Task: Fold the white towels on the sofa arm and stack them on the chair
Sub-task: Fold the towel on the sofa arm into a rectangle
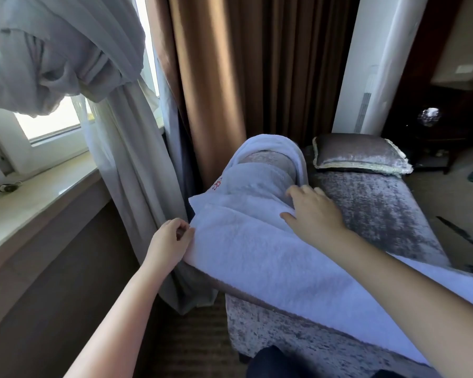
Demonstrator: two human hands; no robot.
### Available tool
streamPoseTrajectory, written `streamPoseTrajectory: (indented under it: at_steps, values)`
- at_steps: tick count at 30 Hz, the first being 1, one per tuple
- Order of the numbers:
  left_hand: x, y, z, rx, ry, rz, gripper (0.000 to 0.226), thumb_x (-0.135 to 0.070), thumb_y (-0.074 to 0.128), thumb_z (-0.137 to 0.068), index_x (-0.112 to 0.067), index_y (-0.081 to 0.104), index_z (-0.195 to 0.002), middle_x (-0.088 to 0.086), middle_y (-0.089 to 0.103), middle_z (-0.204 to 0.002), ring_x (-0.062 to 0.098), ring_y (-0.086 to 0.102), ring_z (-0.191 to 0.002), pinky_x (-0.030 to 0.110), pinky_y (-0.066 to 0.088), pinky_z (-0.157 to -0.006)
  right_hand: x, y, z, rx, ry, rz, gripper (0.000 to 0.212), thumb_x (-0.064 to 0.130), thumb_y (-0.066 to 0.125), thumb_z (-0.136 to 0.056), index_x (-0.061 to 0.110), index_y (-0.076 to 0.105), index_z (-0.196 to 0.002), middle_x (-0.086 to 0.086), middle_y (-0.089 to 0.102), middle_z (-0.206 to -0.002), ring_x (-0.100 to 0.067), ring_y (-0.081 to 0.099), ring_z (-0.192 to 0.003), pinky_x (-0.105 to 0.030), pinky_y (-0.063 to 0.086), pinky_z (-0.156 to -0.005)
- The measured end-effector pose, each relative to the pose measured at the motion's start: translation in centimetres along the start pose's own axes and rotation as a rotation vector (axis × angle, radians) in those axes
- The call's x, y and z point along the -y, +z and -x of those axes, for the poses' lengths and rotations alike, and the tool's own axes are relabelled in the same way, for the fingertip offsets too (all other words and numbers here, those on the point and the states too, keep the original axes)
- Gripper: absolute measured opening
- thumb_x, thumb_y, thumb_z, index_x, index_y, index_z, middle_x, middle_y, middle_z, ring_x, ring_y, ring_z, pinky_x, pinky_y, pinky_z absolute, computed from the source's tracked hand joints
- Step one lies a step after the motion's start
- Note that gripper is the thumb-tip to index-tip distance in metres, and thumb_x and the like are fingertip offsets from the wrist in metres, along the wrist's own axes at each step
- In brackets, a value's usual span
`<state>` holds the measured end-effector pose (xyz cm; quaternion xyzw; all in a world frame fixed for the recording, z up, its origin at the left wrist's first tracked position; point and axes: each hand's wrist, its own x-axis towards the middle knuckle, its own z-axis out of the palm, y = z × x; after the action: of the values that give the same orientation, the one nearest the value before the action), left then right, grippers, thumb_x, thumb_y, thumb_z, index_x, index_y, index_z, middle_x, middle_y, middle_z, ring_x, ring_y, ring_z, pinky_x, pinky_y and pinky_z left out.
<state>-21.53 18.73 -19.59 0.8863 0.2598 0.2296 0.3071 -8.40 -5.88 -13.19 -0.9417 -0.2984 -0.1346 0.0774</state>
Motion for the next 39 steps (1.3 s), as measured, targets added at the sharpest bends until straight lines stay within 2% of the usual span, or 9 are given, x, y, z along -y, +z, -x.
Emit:
streamPoseTrajectory:
  at_steps: [4, 9, 15, 18, 21, 27, 30, 34, 39]
  values:
    - [-1.8, -0.5, -1.3, -0.073, 0.081, 0.018, 0.024, -0.014, 0.063, -0.089, -0.016, 0.055, -0.112, -0.004, 0.058, -0.107, 0.017, 0.056, -0.095, 0.026, 0.043, -0.076, -1.6, -0.3, -0.6, 0.241, 0.119, -0.073, 0.046, 0.054, 0.054, -0.091, 0.009, 0.057, -0.092, -0.003, 0.059, -0.087, -0.023, 0.057, -0.083, -0.031, 0.042, -0.06]
    - [-6.2, 0.4, -4.9, 0.012, 0.321, -0.063, 0.023, -0.016, 0.05, -0.099, -0.015, 0.057, -0.121, -0.001, 0.061, -0.12, 0.019, 0.058, -0.105, 0.028, 0.042, -0.081, -2.0, -1.3, -0.7, 0.161, -0.002, -0.349, 0.031, 0.033, 0.073, -0.082, 0.015, 0.064, -0.106, 0.005, 0.058, -0.092, -0.015, 0.056, -0.091, -0.03, 0.046, -0.075]
    - [-10.1, 2.8, -11.1, 0.339, 0.127, -0.293, 0.044, -0.028, 0.057, -0.096, -0.015, 0.046, -0.137, 0.006, 0.062, -0.122, 0.026, 0.059, -0.104, 0.032, 0.05, -0.078, -3.5, -1.4, -0.1, 0.213, 0.045, -0.507, 0.038, 0.032, 0.067, -0.087, -0.005, 0.066, -0.097, -0.017, 0.066, -0.075, -0.016, 0.05, -0.062, -0.03, 0.035, -0.058]
    - [-11.0, 3.4, -12.6, 0.422, 0.152, -0.455, 0.039, -0.03, 0.063, -0.092, -0.015, 0.059, -0.128, 0.007, 0.062, -0.124, 0.025, 0.056, -0.113, 0.029, 0.045, -0.092, -5.0, -1.4, 0.6, 0.283, 0.022, -0.418, 0.025, 0.028, 0.071, -0.084, 0.004, 0.073, -0.091, -0.008, 0.072, -0.08, -0.012, 0.061, -0.068, -0.024, 0.043, -0.06]
    - [-11.7, 3.2, -12.8, 0.377, 0.25, -0.524, 0.024, -0.023, 0.06, -0.092, -0.017, 0.07, -0.113, 0.003, 0.067, -0.111, 0.024, 0.061, -0.103, 0.03, 0.048, -0.086, -5.9, -1.6, 0.6, 0.217, 0.037, -0.438, 0.007, 0.024, 0.072, -0.082, 0.017, 0.071, -0.08, 0.01, 0.064, -0.069, 0.003, 0.053, -0.062, -0.013, 0.038, -0.053]
    - [-11.5, 0.3, -11.0, 0.195, 0.145, -0.005, 0.018, -0.011, 0.048, -0.098, -0.019, 0.058, -0.085, 0.0, 0.068, -0.061, 0.009, 0.065, -0.053, 0.022, 0.045, -0.053, -5.5, -4.3, 1.8, -0.044, 0.004, -0.595, 0.015, 0.018, 0.069, -0.082, 0.025, 0.062, -0.071, 0.01, 0.059, -0.06, 0.001, 0.052, -0.054, -0.018, 0.04, -0.052]
    - [-10.4, -2.2, -9.0, 0.274, 0.088, 0.352, 0.019, -0.009, 0.05, -0.099, -0.018, 0.055, -0.084, 0.001, 0.071, -0.073, 0.018, 0.074, -0.08, 0.032, 0.058, -0.081, -3.6, -4.5, 4.1, -0.071, -0.092, -0.664, 0.015, 0.02, 0.07, -0.08, 0.026, 0.06, -0.071, 0.012, 0.057, -0.058, -0.002, 0.051, -0.054, -0.022, 0.043, -0.053]
    - [-7.1, -5.4, -6.2, 0.392, 0.034, 0.506, 0.011, -0.006, 0.053, -0.099, -0.002, 0.063, -0.101, 0.017, 0.071, -0.104, 0.023, 0.071, -0.099, 0.029, 0.053, -0.095, -0.2, -1.7, 7.9, -0.126, -0.314, -0.489, 0.015, 0.024, 0.062, -0.081, 0.027, 0.051, -0.072, 0.011, 0.051, -0.062, -0.009, 0.046, -0.057, -0.03, 0.042, -0.051]
    - [-4.5, -5.2, -2.7, 0.274, -0.14, 0.364, 0.027, -0.002, 0.04, -0.098, -0.004, 0.066, -0.1, 0.016, 0.069, -0.107, 0.015, 0.068, -0.074, 0.02, 0.055, -0.063, 1.9, 3.0, 10.5, -0.013, -0.516, -0.24, 0.012, 0.024, 0.074, -0.079, 0.016, 0.066, -0.08, 0.003, 0.06, -0.073, -0.016, 0.06, -0.064, -0.024, 0.039, -0.047]
